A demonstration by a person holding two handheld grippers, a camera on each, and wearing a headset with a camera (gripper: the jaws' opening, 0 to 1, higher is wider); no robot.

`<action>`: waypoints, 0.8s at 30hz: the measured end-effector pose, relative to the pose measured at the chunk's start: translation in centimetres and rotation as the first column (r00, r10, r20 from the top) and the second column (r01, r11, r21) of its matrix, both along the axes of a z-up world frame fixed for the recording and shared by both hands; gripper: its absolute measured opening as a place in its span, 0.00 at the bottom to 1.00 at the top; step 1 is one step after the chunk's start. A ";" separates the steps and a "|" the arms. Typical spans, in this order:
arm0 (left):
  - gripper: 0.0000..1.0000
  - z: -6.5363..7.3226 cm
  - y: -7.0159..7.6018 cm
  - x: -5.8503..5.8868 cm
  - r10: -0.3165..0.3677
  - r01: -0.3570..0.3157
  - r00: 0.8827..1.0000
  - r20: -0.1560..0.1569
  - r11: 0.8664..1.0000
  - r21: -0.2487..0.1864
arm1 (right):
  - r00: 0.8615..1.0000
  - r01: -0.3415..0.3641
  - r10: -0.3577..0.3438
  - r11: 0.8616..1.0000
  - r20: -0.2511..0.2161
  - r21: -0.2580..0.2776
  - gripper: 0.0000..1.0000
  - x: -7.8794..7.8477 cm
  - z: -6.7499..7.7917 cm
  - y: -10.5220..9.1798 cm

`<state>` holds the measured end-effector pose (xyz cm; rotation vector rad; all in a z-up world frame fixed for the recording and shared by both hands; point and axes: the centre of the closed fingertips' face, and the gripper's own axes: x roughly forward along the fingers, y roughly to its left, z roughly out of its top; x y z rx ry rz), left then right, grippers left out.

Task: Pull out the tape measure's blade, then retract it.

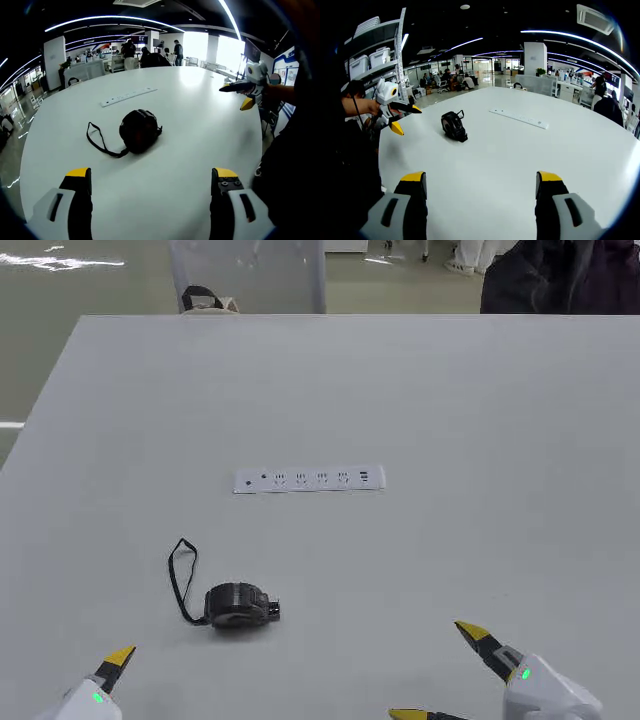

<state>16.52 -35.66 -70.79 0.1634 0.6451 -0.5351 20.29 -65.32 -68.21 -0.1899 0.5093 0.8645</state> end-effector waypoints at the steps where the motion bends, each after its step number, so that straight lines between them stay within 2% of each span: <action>1: 0.99 0.1 0.1 0.0 0.002 -0.002 1.000 0.002 1.000 0.003 | 1.000 0.000 0.000 1.000 0.000 -0.001 0.92 0.0 0.0 -0.1; 7: 0.99 0.8 0.5 -0.1 0.000 0.000 1.000 0.011 1.000 0.011 | 1.000 0.009 -0.009 1.000 0.000 -0.005 0.92 -0.1 0.1 -0.5; 24: 0.99 0.8 0.4 0.3 0.010 -0.011 1.000 0.019 1.000 0.012 | 1.000 0.013 -0.013 1.000 0.003 -0.013 0.92 -0.2 0.2 -0.6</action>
